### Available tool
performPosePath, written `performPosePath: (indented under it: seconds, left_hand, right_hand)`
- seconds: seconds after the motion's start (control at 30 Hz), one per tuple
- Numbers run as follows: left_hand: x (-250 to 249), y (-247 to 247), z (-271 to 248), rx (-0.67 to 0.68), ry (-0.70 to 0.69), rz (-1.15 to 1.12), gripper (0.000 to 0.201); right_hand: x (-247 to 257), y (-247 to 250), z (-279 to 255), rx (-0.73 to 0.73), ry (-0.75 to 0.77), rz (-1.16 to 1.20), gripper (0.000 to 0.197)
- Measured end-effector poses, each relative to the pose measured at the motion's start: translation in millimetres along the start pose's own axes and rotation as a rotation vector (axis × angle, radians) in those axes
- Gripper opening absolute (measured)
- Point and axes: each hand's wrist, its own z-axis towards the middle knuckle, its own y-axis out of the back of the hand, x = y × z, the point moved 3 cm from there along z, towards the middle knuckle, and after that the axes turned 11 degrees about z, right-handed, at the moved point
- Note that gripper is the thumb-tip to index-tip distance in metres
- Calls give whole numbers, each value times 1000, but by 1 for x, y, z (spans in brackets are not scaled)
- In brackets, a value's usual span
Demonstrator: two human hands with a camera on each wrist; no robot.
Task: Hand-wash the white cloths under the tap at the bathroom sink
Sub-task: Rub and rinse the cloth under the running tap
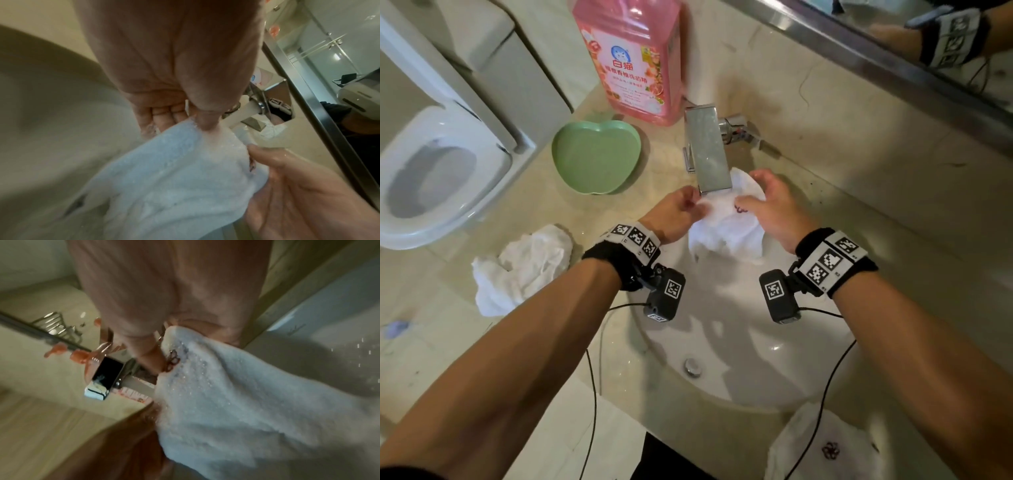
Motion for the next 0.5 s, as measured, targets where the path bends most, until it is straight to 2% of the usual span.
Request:
performPosePath:
  seconds: [0.07, 0.1, 0.17, 0.2, 0.27, 0.33, 0.47, 0.5]
  left_hand:
    - [-13, -1, 2, 18, -47, -45, 32]
    - [-18, -1, 2, 22, -66, -45, 33]
    - [-28, -3, 3, 29, -78, -29, 31]
    - [-31, -3, 3, 35, -66, -52, 31]
    - [-31, -3, 0, 55, 4, -217, 34]
    - [-26, -4, -2, 88, 47, -304, 36]
    - [-8, -11, -3, 154, 65, 160, 41]
    - [-6, -12, -1, 152, 47, 219, 38]
  right_hand:
    - [-3, 0, -4, 116, -20, -201, 46]
    - [-7, -2, -4, 168, -18, -317, 46]
    - [-9, -7, -5, 208, 15, -443, 28]
    - [-8, -8, -4, 192, 27, -435, 28]
    - [-4, -6, -2, 146, 33, -345, 40]
    - [3, -3, -2, 100, 53, -271, 41]
    - [17, 3, -5, -9, 23, -34, 32]
    - [22, 7, -5, -48, 26, 24, 32]
